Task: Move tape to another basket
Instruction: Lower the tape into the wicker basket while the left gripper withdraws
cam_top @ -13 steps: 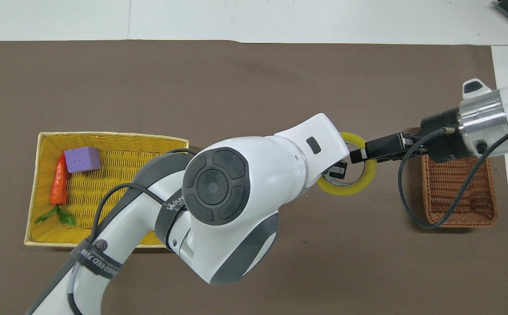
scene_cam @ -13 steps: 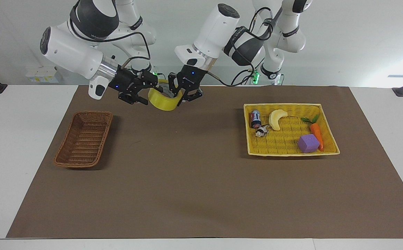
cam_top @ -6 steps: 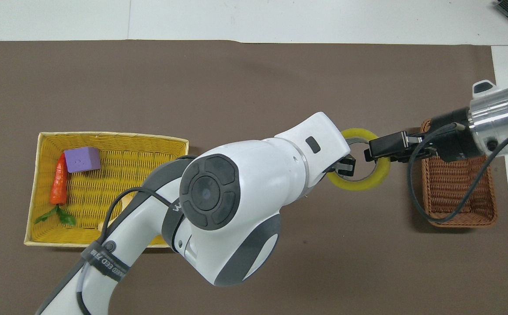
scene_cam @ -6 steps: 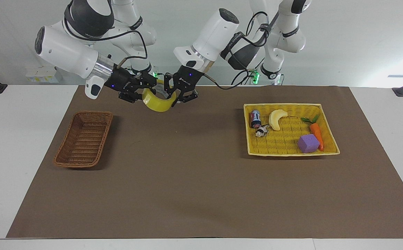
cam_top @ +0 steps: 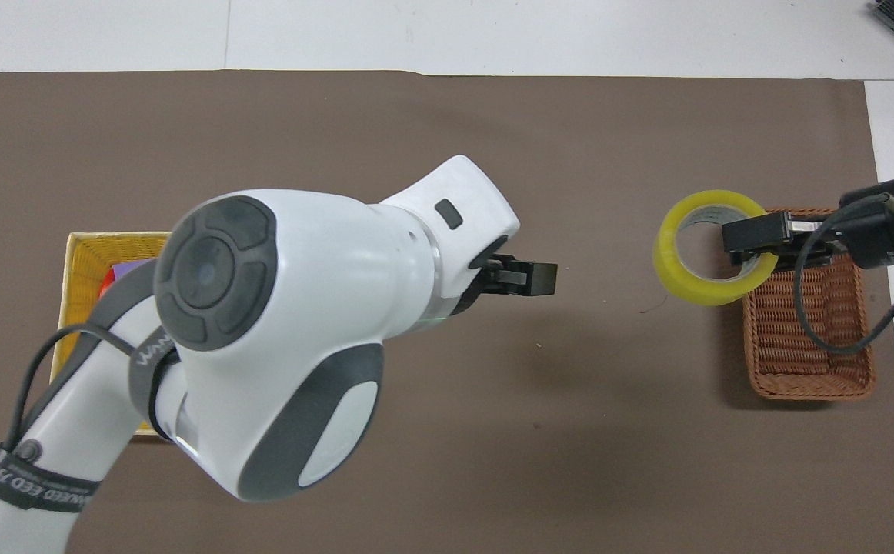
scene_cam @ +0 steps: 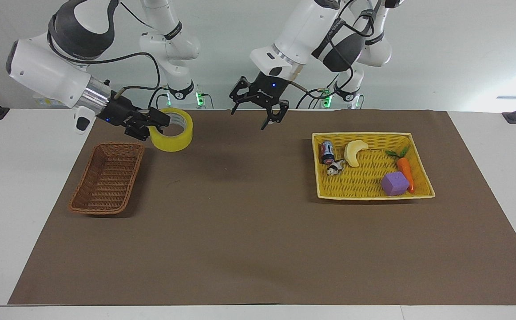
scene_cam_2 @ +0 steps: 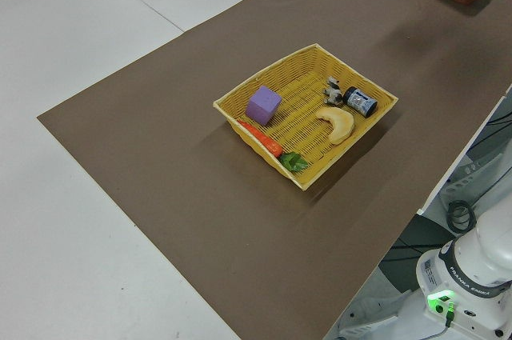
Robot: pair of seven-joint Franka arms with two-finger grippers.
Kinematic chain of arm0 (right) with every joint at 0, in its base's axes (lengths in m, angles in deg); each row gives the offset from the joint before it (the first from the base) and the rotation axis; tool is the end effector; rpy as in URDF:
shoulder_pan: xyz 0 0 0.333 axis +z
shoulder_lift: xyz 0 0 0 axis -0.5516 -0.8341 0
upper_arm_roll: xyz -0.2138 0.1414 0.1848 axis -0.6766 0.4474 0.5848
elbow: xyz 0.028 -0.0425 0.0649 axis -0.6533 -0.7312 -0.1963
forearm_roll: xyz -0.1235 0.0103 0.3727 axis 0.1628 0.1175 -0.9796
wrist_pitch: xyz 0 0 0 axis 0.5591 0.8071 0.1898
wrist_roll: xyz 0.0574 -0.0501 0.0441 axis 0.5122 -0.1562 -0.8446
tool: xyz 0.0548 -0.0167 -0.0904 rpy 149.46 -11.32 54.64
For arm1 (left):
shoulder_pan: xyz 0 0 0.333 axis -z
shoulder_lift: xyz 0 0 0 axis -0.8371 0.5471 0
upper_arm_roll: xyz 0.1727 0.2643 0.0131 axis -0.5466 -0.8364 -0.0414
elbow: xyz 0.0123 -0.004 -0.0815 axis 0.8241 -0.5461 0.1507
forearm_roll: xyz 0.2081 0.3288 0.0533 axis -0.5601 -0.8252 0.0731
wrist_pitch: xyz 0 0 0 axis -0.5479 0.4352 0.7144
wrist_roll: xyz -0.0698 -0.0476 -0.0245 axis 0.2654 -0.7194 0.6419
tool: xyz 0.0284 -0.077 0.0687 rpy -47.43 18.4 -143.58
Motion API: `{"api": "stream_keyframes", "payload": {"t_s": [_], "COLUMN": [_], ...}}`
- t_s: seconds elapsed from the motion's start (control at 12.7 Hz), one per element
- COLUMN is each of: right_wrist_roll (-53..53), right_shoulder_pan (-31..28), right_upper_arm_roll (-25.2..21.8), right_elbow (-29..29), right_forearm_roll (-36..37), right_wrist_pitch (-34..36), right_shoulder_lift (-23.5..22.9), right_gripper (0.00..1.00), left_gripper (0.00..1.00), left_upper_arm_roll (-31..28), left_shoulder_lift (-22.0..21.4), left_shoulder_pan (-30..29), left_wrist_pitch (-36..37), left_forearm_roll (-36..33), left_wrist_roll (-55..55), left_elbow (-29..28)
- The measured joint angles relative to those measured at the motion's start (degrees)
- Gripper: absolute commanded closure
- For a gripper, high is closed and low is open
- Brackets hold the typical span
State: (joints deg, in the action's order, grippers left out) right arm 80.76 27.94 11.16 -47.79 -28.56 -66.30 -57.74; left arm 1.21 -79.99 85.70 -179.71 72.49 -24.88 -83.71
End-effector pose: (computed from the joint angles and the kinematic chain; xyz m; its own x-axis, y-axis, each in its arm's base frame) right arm 0.5712 -0.0236 0.5414 0.9949 -0.0569 -0.0827 -0.0946 -0.8065 -0.5836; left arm 0.4907 -0.4048 0.5996 0.9720 -0.1387 0.1894 -0.2091 -0.8783 0.4299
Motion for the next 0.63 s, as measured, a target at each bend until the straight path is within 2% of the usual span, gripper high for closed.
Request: {"api": "stream_keyframes", "payload": {"t_s": [0.16,0.31,0.63], "right_wrist_roll": [-0.12,-1.28,-11.54], "right_shoulder_pan": [-0.06,-1.18,-9.20], "right_upper_arm_roll": [0.04,0.02,-0.44], "right_elbow": [-0.05,-0.06,-0.05], "right_forearm_roll": [6.37,8.31,10.26], "right_wrist_pitch": [-5.03,-7.50,-8.36], "right_shoulder_lift": [-0.34,-2.10,-8.18], "right_gripper": [1.00,1.00,1.00], "left_gripper": [0.00,0.00,0.00], "left_upper_arm_roll": [-0.30,-0.50,-0.71], "left_shoulder_lift": [0.04,0.07,0.14], "left_shoulder_pan": [-3.74,-8.79,-16.20], "left_wrist_pitch": [4.64,8.25,10.39], "left_forearm_roll": [0.00,-0.03,-4.43], "left_wrist_roll": [0.04,0.21,2.75], "left_elbow": [-0.12,-0.30,-0.64]}}
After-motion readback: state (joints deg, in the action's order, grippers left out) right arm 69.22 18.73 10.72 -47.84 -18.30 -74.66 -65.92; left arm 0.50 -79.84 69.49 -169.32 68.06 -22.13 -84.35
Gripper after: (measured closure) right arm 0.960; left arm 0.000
